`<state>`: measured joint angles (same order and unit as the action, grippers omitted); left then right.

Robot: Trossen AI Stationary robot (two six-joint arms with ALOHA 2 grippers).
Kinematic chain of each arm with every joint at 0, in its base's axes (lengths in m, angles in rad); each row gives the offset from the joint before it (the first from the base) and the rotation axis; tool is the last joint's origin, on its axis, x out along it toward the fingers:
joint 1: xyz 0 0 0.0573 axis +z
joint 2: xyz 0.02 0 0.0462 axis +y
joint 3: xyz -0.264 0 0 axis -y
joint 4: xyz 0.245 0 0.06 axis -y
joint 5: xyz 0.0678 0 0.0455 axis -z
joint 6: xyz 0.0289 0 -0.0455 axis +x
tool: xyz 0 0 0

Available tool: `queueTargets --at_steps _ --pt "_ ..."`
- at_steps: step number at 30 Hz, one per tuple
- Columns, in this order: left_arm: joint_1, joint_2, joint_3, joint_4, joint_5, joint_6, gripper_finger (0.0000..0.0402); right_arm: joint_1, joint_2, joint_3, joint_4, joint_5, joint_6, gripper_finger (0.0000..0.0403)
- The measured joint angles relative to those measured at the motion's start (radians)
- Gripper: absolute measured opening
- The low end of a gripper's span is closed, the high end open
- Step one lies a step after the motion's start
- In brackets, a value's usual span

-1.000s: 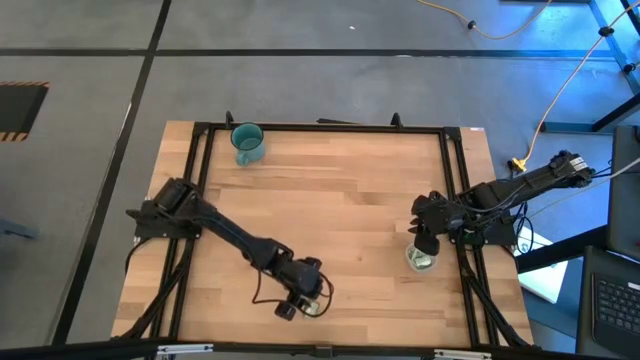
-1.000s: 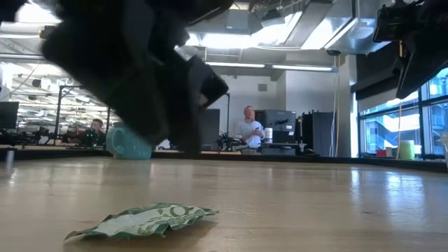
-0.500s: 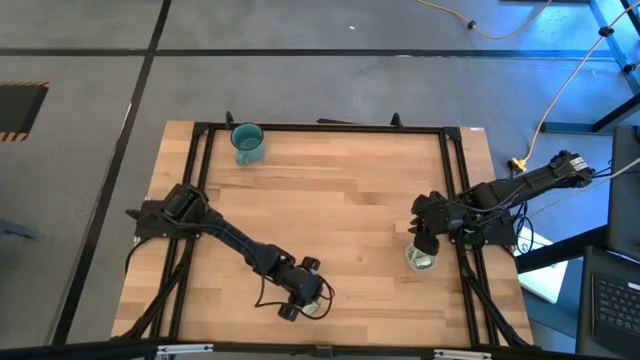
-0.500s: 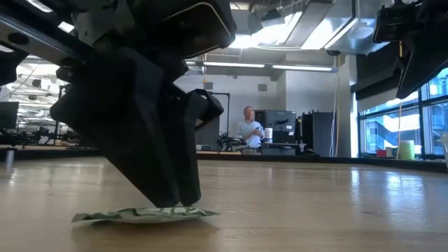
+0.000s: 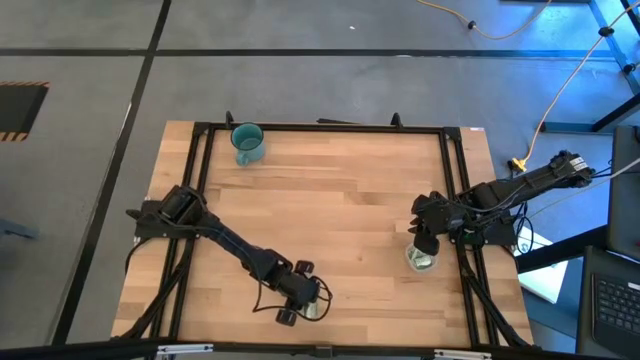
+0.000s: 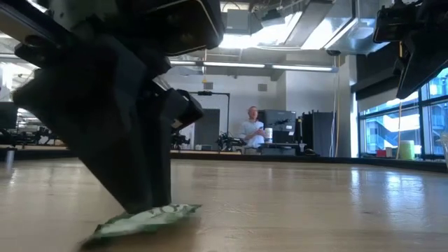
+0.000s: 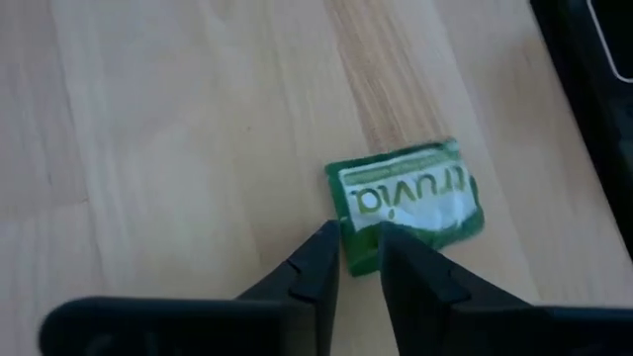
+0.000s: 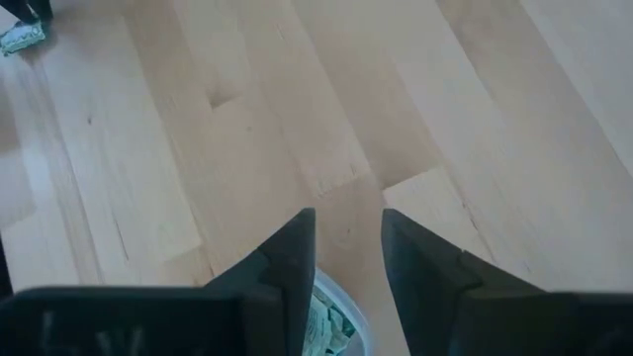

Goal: Pick and place items into bin
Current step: Put the green stevia packet into the transparent bin

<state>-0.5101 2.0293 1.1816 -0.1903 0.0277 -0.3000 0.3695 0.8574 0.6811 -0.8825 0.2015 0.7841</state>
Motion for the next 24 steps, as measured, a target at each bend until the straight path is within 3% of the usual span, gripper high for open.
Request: queueTargets --at_steps 8,19,24 --pt "0.002 0.003 -0.001 -0.004 -0.004 -0.032 0.0006 0.0 0.0 0.0 0.0 0.0 -0.001 0.0122" --pt "0.013 -0.067 -0.014 -0.05 0.004 -0.011 0.0003 0.0 0.0 0.0 0.019 0.0 0.0 0.0122" --pt "0.028 -0.149 -0.01 -0.022 -0.131 0.061 0.0003 0.0 0.0 0.0 0.104 -0.001 -0.033 0.0122"
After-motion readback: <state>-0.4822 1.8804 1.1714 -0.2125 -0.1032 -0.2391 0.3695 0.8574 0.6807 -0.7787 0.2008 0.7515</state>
